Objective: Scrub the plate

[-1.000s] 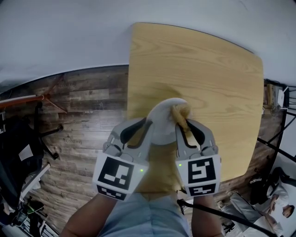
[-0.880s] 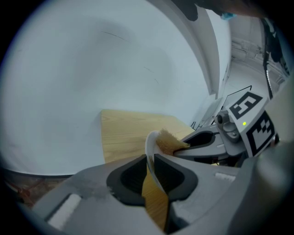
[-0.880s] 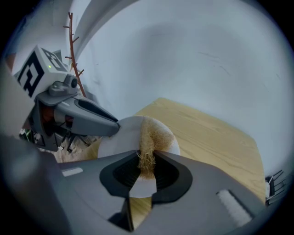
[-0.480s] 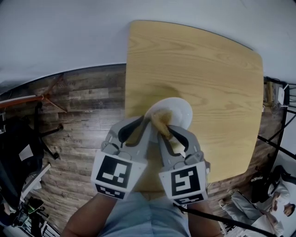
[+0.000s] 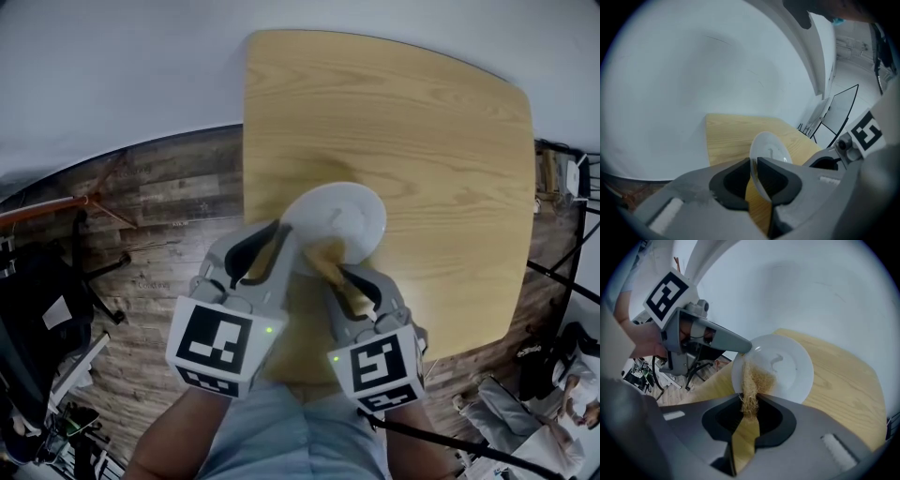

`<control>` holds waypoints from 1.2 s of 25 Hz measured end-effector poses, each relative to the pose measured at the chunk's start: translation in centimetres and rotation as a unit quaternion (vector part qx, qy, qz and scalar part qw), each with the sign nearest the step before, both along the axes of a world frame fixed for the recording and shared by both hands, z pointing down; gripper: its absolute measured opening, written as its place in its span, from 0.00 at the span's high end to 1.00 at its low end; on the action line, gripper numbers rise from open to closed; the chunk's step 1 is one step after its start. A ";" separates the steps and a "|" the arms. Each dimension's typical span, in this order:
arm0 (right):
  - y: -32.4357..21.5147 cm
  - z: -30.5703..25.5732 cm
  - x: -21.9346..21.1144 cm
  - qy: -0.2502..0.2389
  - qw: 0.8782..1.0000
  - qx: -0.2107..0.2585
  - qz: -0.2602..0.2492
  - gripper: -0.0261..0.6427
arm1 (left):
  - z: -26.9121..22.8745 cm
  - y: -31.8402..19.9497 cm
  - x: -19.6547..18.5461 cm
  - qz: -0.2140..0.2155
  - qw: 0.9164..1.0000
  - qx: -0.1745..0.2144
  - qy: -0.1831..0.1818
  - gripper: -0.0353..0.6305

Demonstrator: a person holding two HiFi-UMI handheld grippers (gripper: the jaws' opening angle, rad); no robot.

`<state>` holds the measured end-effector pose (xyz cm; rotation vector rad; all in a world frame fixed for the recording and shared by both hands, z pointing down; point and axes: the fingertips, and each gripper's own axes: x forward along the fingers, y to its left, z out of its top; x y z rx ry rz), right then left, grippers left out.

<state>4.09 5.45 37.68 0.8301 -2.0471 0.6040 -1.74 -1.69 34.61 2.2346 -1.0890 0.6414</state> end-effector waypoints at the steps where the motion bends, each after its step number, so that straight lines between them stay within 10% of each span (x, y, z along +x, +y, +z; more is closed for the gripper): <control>1: 0.1 0.1 0.4 0.002 1.000 -0.002 0.003 0.86 | -0.1 0.0 0.0 -0.001 1.000 -0.001 0.000 0.85; 30: -5.9 -1.2 5.5 0.064 0.995 0.051 0.065 0.86 | -0.9 0.3 0.7 0.010 1.000 0.001 0.007 0.85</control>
